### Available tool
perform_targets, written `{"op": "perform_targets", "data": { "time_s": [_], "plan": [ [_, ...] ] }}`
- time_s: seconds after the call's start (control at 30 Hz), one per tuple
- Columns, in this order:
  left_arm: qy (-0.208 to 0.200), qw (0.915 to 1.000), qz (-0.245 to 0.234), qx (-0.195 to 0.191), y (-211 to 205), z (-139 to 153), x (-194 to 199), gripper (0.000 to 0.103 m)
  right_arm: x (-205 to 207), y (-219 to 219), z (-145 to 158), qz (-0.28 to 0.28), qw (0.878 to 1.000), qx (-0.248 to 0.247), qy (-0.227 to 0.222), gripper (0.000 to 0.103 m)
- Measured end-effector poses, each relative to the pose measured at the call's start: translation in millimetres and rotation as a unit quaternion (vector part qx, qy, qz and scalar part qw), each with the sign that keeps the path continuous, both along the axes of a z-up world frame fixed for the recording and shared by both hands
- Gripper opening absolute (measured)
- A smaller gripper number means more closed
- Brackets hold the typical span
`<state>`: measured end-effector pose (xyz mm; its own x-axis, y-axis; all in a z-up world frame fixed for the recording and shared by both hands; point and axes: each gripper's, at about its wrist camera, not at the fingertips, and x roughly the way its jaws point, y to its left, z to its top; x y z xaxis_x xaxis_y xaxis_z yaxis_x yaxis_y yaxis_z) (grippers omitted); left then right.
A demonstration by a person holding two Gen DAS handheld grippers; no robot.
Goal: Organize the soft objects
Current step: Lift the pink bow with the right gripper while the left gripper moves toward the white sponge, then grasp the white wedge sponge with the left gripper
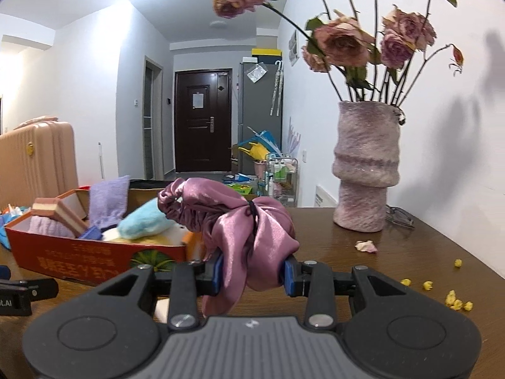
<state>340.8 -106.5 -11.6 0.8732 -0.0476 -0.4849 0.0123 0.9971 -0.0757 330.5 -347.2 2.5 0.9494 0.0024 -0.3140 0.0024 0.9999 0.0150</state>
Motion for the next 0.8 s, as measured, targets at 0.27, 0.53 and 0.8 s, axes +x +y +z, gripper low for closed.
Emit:
{"op": "perform_targets", "data": {
  "time_s": [0.27,0.53,0.8],
  "plan": [
    [0.007,0.9992,-0.039,0.006,-38,-3,11,0.103,5,-25,-1,-0.013,1.000,-0.005,0.003,0.035],
    [0.017,0.9964,-0.082,0.014,-80,-8,22,0.103,8,-48,-4,-0.025,1.000,-0.011,0.007,0.035],
    [0.036,0.9948,-0.095,0.014,-105,-14,41,0.103,14,-67,-9,-0.037,0.999,-0.013,0.017,0.036]
  ]
}}
